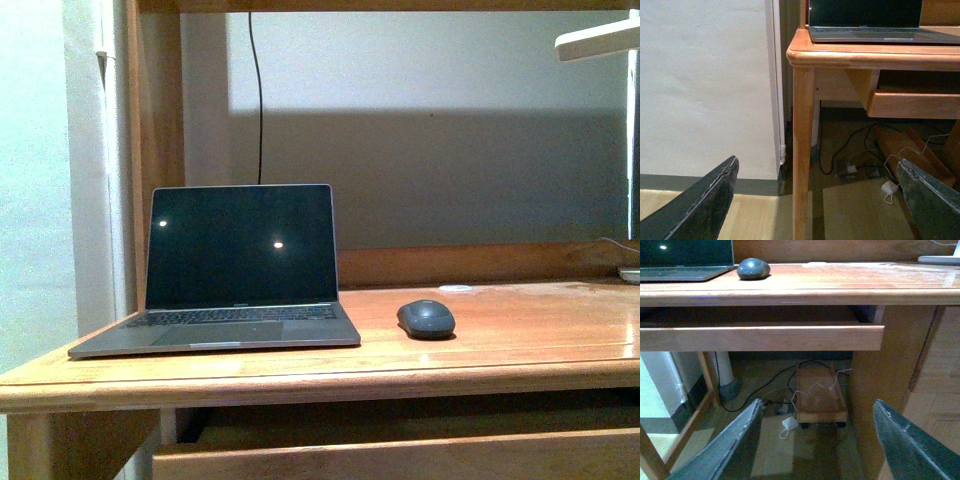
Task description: Place mouse
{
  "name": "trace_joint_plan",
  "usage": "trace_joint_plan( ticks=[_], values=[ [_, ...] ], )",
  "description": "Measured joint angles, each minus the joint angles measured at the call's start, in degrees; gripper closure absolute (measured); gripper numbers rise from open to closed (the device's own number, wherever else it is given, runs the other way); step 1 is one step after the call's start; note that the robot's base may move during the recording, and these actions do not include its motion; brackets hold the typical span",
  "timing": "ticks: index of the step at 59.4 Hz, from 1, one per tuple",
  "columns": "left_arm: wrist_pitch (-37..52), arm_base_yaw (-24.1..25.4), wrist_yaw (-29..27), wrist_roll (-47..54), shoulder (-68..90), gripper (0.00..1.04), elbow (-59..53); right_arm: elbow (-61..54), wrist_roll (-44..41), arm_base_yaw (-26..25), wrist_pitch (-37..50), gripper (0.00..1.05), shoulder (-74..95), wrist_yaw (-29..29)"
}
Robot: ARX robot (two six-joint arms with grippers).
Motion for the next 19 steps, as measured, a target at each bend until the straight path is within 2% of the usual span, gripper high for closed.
trace_joint_plan(
  ticks=[6,8,19],
  values=[
    [0.0,0.0,0.0,0.0,0.0,0.08,0.0,0.0,0.0,0.0,0.0,0.08,0.0,0.0],
    [0.0,0.0,0.0,0.0,0.0,0.08,0.0,0.0,0.0,0.0,0.0,0.06,0.0,0.0],
    [0.0,0.0,0.0,0.0,0.0,0.08,0.0,0.0,0.0,0.0,0.0,0.07,0.0,0.0]
  ],
)
